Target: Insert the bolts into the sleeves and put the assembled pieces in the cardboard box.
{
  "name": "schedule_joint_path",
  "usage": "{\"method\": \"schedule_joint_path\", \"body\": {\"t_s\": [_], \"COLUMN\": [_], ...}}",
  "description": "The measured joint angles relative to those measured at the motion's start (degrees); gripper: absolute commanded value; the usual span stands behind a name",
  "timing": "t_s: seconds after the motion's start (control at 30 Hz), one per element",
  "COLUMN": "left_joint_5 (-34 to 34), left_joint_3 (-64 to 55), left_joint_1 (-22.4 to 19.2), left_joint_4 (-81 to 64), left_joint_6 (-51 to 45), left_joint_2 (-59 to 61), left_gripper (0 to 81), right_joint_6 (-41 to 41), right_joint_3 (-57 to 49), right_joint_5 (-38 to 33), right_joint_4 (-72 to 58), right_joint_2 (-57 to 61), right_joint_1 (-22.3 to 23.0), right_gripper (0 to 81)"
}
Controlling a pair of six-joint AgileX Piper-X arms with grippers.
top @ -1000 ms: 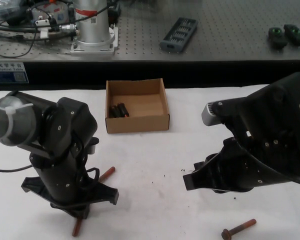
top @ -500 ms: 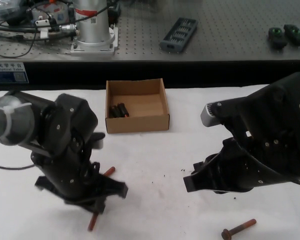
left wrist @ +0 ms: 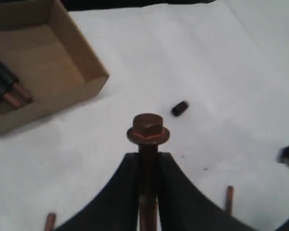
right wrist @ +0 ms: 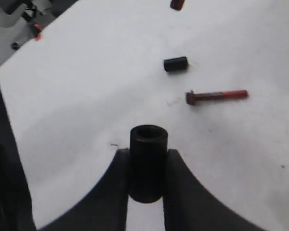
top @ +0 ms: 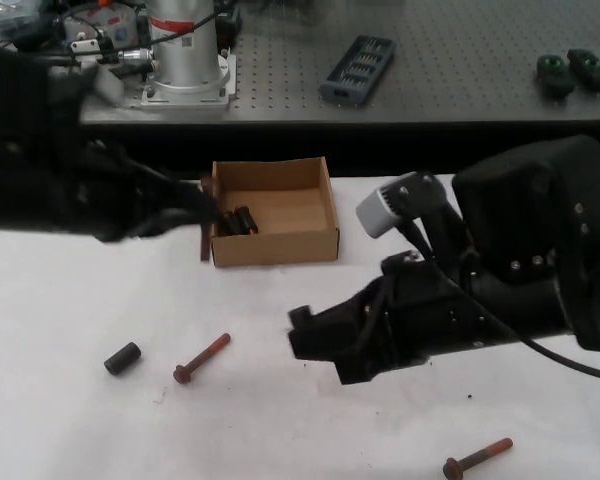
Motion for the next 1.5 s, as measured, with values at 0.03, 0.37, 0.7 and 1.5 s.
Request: {"method": "schedule_joint_path", "body": {"t_s": [0.03, 0.37, 0.7, 1.5], "left_joint_5": [4.1, 24.3, 24.9, 11.2], "left_joint_3": [0.1, 0.5, 0.6, 0.7], "left_joint_1": [1.0, 3.0, 3.0, -2.5], "left_joint_4": [-1.6, -18.9, -19.3, -22.0], "left_joint_6": [-0.4, -8.7, -6.9, -10.0], "left_joint_2": [-0.3, -0.7, -0.7, -1.1], "left_gripper": [0.6, 0.6, 0.6, 0.6], "right_joint_6": [0.0, 0.0, 2.4, 8.7], "right_joint_3": [0.0, 0.0, 0.0, 0.0], "right_joint_5": [-1.5, -10.5, -12.1, -13.1], "right_joint_4": [-1.7, -13.0, -16.5, -24.1], "right_joint_2": [0.5, 2.8, 5.7, 5.7], "right_joint_1": [0.0, 0.0, -1.6, -4.5], "right_gripper": [4.4, 4.4, 4.4, 4.4]}}
